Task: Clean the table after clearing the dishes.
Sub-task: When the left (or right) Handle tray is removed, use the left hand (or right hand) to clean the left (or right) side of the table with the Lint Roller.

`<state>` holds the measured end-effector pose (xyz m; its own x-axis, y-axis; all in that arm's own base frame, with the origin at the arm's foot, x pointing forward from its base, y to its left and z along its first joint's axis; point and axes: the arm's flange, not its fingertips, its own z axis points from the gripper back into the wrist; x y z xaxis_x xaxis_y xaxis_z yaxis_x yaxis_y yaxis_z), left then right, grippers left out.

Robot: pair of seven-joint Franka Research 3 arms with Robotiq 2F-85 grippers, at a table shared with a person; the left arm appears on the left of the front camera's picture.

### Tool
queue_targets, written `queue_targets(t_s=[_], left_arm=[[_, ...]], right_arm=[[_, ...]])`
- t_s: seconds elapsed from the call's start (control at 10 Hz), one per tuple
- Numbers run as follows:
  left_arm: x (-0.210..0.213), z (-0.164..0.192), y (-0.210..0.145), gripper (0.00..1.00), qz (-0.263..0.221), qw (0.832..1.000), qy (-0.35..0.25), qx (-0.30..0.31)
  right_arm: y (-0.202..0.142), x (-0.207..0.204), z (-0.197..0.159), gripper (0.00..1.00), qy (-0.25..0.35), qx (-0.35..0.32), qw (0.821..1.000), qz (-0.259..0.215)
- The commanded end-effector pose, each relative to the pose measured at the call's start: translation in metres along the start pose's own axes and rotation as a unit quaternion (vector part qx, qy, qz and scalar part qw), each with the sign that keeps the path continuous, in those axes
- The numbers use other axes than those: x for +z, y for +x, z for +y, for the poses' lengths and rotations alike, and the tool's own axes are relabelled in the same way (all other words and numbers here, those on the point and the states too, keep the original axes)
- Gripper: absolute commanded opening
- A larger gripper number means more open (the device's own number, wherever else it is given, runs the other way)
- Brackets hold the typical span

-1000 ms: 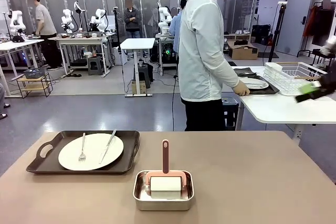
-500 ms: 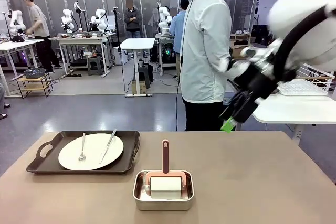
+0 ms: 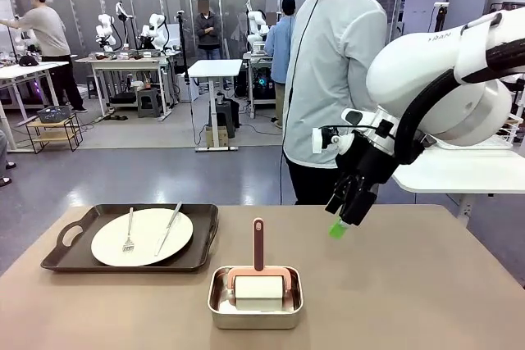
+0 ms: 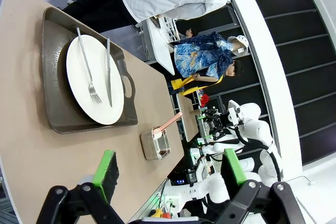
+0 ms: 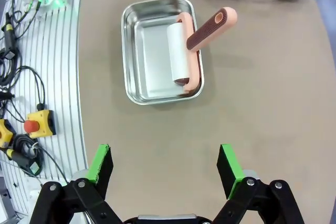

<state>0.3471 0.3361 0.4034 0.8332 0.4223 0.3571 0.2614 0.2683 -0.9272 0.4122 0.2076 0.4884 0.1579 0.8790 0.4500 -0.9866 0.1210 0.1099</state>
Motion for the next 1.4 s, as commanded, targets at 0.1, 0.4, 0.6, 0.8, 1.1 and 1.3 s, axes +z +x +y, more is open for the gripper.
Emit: queue_targets(t_s=[0.1,0.4,0.6,0.8,1.1,1.3], left_arm=[[0.003,-0.002,0.000,1.00,0.000,1.000,-0.004,-0.002],[0.003,-0.002,0.000,1.00,0.000,1.000,-0.004,-0.002],[0.003,-0.002,0.000,1.00,0.000,1.000,-0.004,-0.002],[0.003,-0.002,0.000,1.00,0.000,1.000,-0.004,-0.002],[0.003,-0.002,0.000,1.00,0.000,1.000,-0.004,-0.002],[0.003,-0.002,0.000,1.00,0.000,1.000,-0.004,-0.002]], right_arm=[[0.003,0.007,0.005,1.00,0.000,-0.002,1.000,-0.007],[0.003,0.007,0.005,1.00,0.000,-0.002,1.000,-0.007],[0.002,0.006,0.001,1.00,-0.003,0.002,1.000,-0.006],[0.035,-0.015,-0.028,1.00,0.026,0.005,0.999,0.033],[0.083,-0.054,-0.045,1.00,0.056,0.016,0.992,0.114],[0.098,-0.074,-0.050,1.00,0.070,0.025,0.989,0.131]])
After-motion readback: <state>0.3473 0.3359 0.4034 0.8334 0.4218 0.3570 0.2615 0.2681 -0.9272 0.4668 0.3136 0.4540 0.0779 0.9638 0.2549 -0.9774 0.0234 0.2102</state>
